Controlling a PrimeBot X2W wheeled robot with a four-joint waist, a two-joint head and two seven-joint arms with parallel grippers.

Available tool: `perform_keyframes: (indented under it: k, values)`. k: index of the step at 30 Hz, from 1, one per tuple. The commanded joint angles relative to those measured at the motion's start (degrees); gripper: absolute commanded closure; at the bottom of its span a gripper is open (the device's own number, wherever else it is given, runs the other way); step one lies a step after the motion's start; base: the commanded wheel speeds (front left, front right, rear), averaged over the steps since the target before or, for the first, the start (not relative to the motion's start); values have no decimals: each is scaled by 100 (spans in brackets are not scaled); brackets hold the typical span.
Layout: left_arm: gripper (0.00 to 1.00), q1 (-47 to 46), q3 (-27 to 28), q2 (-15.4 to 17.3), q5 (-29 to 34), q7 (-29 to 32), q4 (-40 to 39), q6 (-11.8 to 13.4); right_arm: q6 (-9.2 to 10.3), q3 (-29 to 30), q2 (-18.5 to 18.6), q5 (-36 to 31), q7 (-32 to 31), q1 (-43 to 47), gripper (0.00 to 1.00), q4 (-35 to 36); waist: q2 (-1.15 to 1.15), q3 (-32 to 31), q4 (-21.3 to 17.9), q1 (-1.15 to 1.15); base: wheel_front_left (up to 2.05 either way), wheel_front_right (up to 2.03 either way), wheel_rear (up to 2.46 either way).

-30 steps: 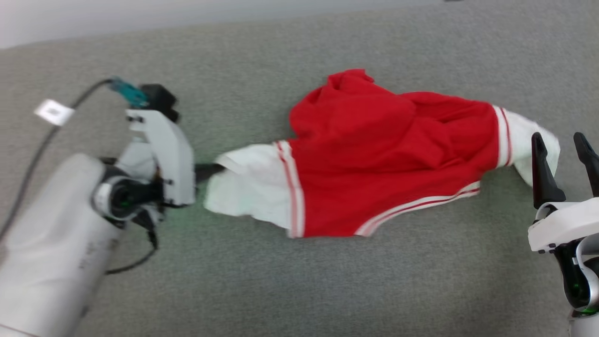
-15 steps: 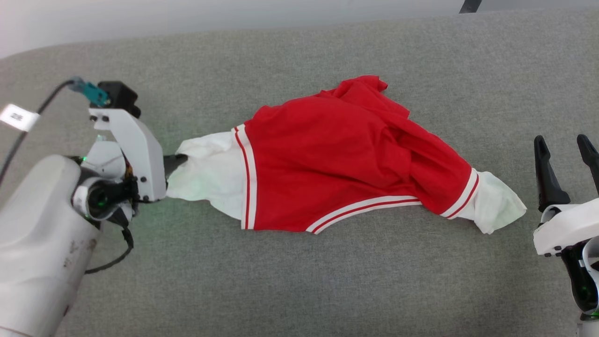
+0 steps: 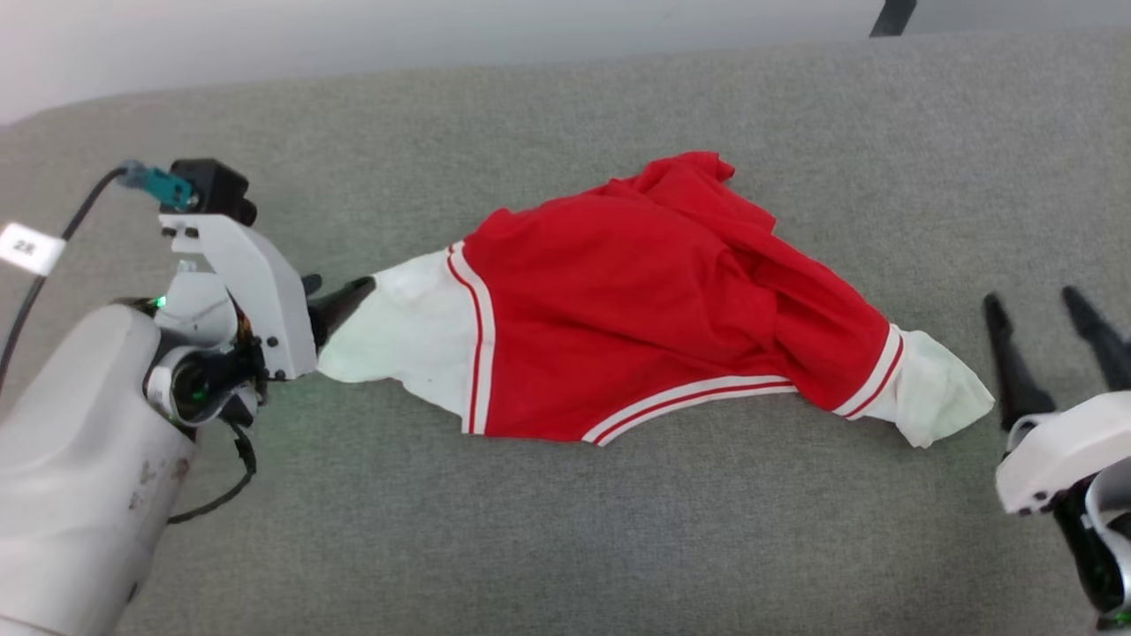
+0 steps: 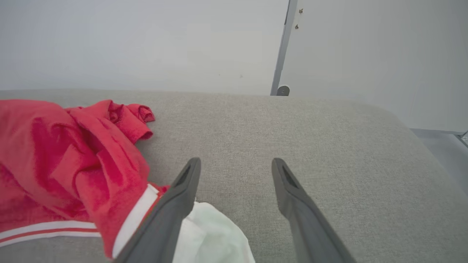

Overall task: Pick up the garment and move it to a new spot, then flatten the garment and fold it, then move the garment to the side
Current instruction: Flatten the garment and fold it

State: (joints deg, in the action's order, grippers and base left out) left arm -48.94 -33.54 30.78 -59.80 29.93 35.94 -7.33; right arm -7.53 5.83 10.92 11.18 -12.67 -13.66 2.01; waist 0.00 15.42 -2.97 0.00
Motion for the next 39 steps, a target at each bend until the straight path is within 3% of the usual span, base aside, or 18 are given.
perform_keyframes:
  k: [1, 10, 19, 28, 39]
  values:
    - [0, 107, 12, 28, -9, -77, -28, -16, 9, -58, 51, 65, -37, 91, 0, 10, 0, -86, 68, 0, 0, 0, 0]
    - [0, 889, -17, 316, 356, -1476, -698, -20, 9, -662, 612, 328, -571, 483, 0, 191, 0, -381, 340, 0, 0, 0, 0]
    - [0, 2079, 137, 323, 729, -2985, -1646, 533, 9, -859, 1165, 613, -1281, 882, 0, 502, 0, -474, 564, 0, 0, 0, 0]
    - [0, 3115, 274, 440, 648, -3431, -2583, 1087, 9, -898, 1654, 950, -2085, 1124, 0, 910, 0, -322, 736, 0, 0, 0, 0]
    - [0, 3437, 343, 463, 678, -3604, -3246, 1388, 9, -969, 1847, 1094, -2640, 730, 0, 487, 0, -85, 919, 0, 0, 0, 0]
